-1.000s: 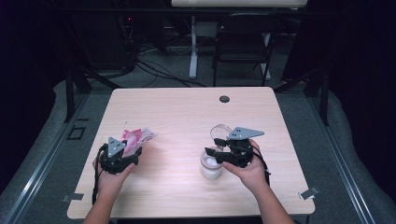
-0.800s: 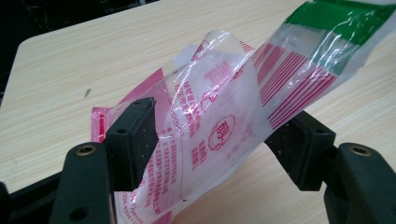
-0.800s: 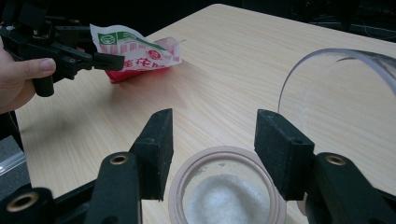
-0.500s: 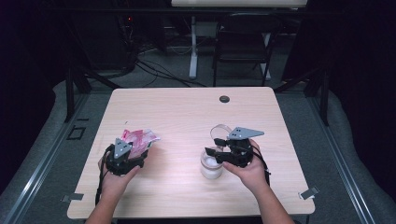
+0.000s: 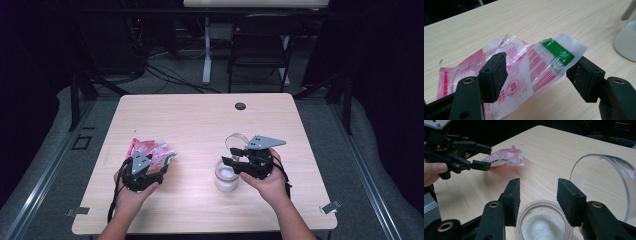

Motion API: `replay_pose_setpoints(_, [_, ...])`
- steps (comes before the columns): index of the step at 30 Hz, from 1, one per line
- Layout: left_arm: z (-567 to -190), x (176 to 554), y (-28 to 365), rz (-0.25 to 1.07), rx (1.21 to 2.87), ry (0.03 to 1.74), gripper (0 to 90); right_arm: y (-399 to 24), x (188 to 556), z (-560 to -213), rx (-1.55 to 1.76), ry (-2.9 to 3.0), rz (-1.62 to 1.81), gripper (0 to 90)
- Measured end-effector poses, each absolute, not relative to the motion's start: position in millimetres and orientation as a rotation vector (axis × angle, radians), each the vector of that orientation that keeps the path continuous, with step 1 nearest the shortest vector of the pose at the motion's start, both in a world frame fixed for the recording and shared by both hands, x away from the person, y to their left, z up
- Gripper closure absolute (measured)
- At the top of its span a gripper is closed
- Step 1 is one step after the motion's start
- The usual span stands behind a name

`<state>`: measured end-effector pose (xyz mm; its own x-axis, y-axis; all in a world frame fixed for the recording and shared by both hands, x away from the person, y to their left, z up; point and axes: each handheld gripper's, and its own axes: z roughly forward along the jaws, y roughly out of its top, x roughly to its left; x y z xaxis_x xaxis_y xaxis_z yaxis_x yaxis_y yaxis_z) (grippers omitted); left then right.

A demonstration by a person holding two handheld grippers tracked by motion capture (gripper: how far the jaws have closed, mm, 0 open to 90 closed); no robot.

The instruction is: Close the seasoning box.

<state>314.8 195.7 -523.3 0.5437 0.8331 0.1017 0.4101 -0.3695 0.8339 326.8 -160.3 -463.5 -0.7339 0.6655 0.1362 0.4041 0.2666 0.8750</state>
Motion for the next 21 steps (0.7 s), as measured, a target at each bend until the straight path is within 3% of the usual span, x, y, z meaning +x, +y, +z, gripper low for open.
replay_pose_setpoints(21, [-518.2, 302.0, 179.0, 0.645, 2.006, 0.928, 33.2, -201.5, 329.0, -441.0, 1.079, 2.186, 1.462, 77.3])
